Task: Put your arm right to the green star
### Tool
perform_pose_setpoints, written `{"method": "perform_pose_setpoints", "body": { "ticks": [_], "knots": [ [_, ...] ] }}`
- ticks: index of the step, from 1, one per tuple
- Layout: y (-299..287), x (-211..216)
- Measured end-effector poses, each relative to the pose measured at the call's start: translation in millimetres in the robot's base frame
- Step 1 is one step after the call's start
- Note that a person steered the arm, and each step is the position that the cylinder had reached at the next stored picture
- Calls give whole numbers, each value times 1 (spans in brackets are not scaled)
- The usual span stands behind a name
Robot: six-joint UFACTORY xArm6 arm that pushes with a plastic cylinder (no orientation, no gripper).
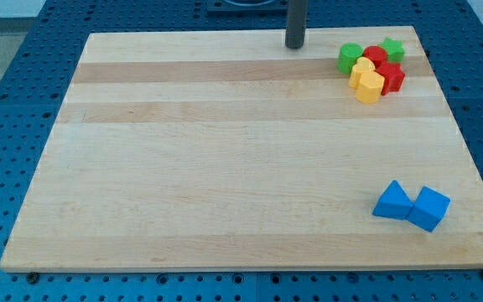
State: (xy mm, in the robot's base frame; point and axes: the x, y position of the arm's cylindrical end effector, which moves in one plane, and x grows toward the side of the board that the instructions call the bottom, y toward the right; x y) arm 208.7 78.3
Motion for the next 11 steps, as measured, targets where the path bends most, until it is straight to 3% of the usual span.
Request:
{"method": "perform_pose_setpoints", "body": {
  "ticks": [1, 4, 6, 9, 11],
  "knots": [
    [16, -7],
    [186, -16],
    [245, 1],
    [206, 68],
    [194, 57]
  ]
}}
